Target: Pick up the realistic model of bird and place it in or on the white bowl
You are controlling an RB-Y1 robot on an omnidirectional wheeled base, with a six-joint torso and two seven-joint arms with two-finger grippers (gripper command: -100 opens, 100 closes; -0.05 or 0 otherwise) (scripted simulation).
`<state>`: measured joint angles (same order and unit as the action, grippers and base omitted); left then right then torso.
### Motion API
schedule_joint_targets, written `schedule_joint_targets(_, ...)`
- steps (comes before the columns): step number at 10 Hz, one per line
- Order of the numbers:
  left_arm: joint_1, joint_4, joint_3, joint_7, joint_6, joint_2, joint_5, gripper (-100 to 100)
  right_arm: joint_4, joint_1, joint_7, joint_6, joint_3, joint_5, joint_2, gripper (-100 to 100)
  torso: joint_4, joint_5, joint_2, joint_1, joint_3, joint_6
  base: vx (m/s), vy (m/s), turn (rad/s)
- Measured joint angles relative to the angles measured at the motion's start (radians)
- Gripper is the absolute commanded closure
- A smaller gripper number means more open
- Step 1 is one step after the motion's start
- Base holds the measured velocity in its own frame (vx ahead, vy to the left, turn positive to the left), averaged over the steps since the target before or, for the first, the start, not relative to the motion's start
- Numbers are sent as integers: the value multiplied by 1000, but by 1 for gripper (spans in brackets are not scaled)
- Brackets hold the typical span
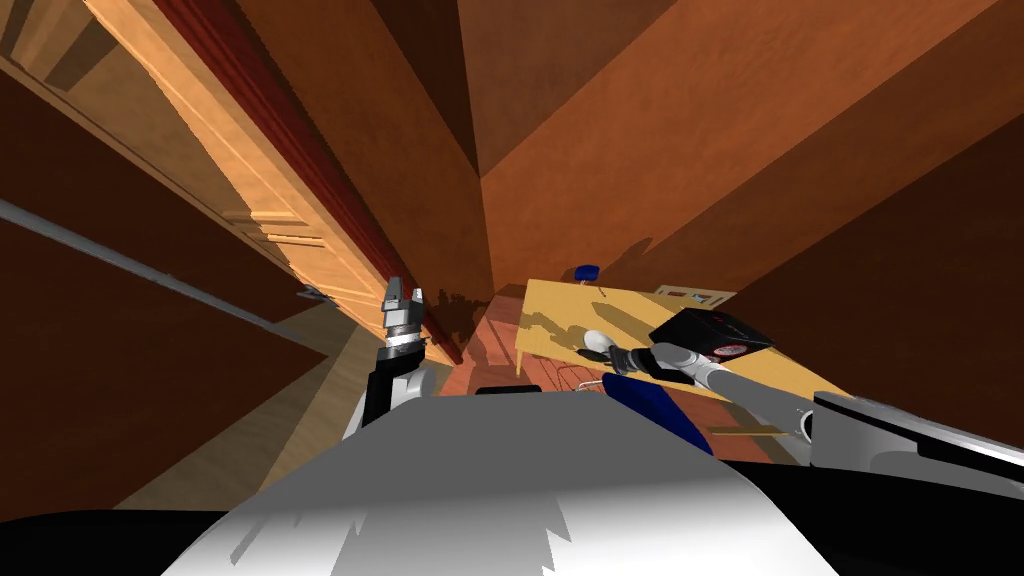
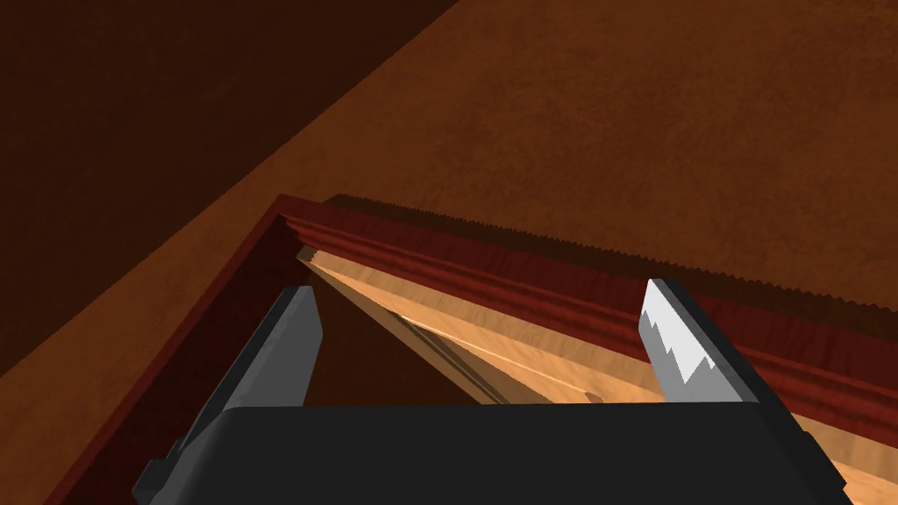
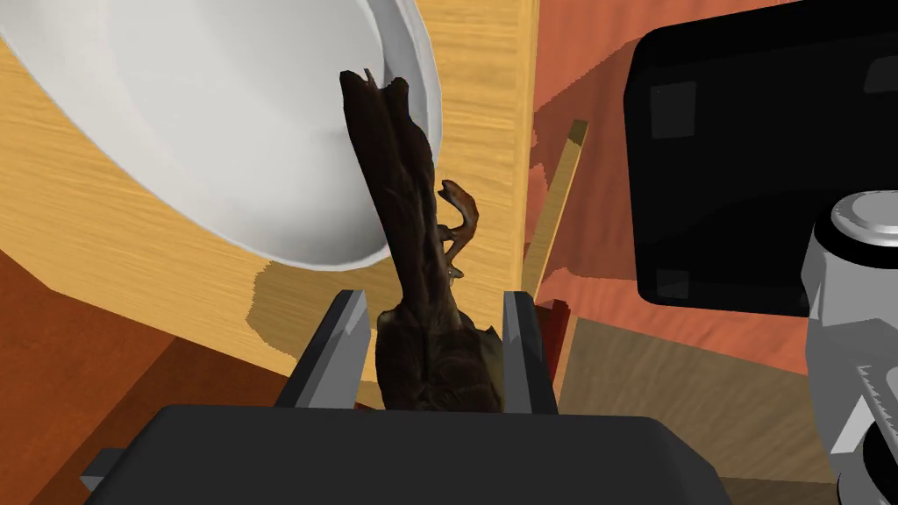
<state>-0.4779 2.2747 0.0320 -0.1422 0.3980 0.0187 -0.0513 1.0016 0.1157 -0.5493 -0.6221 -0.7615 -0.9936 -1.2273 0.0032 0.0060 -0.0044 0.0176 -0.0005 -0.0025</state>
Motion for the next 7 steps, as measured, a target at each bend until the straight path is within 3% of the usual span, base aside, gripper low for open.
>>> schedule_joint_targets(3, 0, 0, 0, 0, 0, 0, 0, 0, -48, 42, -14, -36, 31, 36, 54, 100, 0, 0, -4, -2, -2, -1, -16, -239, 95)
schedule_joint_targets(6, 0, 0, 0, 0, 0, 0, 0, 0, -29, 61, 6, -43, 54, 63, 59, 100, -1, 1, -6, 6, -3, -1, -2, -174, 78)
schedule_joint_targets(7, 0, 0, 0, 0, 0, 0, 0, 0, 6, 58, 26, -31, 58, 69, 52, 100, -1, 1, -4, 5, -2, 0, -14, -92, 32)
